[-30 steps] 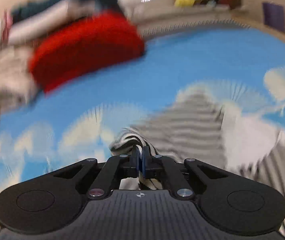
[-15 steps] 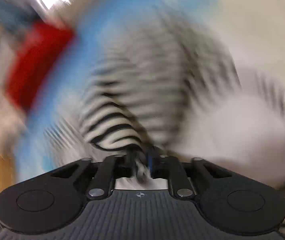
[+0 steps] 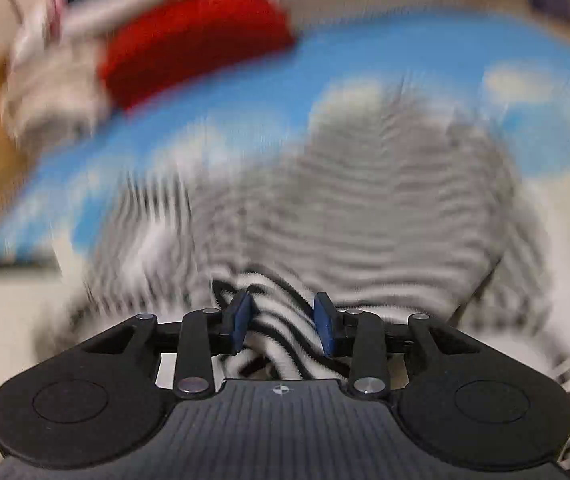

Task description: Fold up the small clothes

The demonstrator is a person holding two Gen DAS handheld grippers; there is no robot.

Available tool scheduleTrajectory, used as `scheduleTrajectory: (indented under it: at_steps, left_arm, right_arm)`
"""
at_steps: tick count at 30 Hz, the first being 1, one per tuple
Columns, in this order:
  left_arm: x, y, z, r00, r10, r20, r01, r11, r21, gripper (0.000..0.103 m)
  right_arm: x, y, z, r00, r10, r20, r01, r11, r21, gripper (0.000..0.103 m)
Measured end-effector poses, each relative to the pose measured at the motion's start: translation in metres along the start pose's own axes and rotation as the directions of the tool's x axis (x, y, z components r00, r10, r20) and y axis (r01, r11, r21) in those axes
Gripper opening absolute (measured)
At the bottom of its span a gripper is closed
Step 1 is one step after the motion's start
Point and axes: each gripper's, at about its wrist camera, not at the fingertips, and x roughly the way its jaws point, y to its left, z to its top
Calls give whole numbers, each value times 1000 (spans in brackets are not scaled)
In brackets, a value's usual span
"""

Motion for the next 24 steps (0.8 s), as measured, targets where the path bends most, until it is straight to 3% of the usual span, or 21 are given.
scheduleTrajectory:
  at_steps: [1, 4, 6, 10, 12, 14, 16, 19, 22, 24]
  left_arm:
    - [0, -1, -1, 1000, -3, 2, 3, 1000, 7, 103]
    - [-1, 2, -1, 1000, -19, -1, 19, 1000, -2, 103]
    - [-4, 2, -2, 999, -35, 2, 35, 999, -1, 103]
    - [-14, -2, -10, 997, -61, 47, 59, 997, 48, 103]
    - [-23, -1, -19, 994, -82, 76, 76, 994, 75, 103]
    - [-37, 3, -32, 990, -104, 96, 94, 990, 103, 103]
    - [-59, 11, -49, 983, -139, 120, 125, 985, 117, 103]
    - [-92, 25, -83, 974, -184, 129, 169, 978, 119, 103]
    - [-114, 34, -130, 971, -227, 78, 218, 969, 114, 103]
    - [-124, 37, -158, 968, -248, 42, 242, 963, 114, 103]
  right_arm:
    - [7, 7, -7, 999, -18, -42, 17, 1000, -10, 38]
    - [-3, 20, -2, 999, -47, 3, 48, 996, -74, 38]
    - [-20, 28, 3, 998, -6, 63, 11, 997, -80, 38]
    - [-1, 34, -6, 1000, -21, -19, 18, 988, -150, 47]
    - [-12, 37, -13, 999, -24, 30, 29, 982, -188, 48]
    - [-39, 41, -16, 997, 21, 77, -8, 985, -170, 53]
    - [-84, 39, -24, 983, 68, 168, -42, 987, -158, 71]
    - [-139, 41, -50, 962, 66, 266, -25, 988, -156, 83]
    - [-183, 33, -93, 955, 21, 295, 28, 987, -159, 84]
    - [-204, 25, -122, 952, -60, 299, 111, 981, -159, 84]
